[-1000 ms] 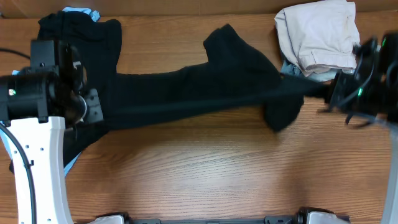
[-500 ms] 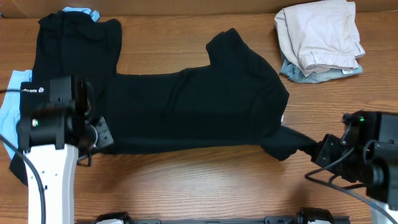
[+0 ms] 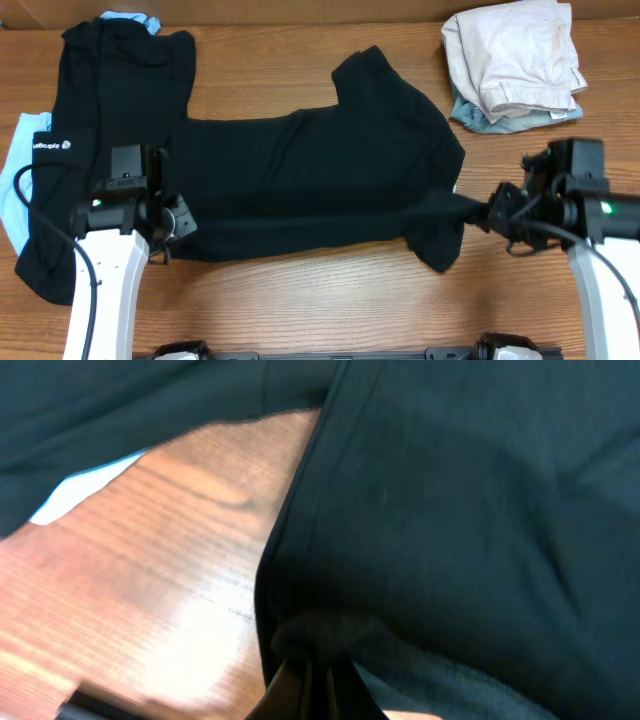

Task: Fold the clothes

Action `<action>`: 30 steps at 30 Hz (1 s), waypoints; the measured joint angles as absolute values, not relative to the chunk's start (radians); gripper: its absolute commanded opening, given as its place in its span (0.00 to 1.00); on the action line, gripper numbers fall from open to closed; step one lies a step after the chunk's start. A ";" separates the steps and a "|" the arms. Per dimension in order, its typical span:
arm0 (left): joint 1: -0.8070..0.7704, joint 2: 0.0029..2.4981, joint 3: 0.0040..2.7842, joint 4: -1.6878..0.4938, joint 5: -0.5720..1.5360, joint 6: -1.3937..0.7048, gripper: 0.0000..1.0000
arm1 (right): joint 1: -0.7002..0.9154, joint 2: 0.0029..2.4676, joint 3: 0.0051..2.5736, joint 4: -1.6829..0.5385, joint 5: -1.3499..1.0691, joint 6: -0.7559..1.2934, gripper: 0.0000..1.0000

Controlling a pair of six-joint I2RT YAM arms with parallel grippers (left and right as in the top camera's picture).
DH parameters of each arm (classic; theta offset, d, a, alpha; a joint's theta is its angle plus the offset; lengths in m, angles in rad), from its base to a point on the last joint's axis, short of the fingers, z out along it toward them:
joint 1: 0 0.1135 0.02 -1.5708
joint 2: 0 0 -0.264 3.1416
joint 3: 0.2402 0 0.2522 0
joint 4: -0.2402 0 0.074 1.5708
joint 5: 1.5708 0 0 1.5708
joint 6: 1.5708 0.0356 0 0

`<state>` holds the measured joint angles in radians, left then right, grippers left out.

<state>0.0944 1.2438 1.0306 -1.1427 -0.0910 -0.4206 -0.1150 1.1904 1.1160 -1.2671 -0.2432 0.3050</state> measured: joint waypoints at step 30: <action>0.094 1.673 1.005 -0.780 -0.109 -0.428 0.61 | -0.097 1.630 1.116 -0.831 -0.280 0.208 0.63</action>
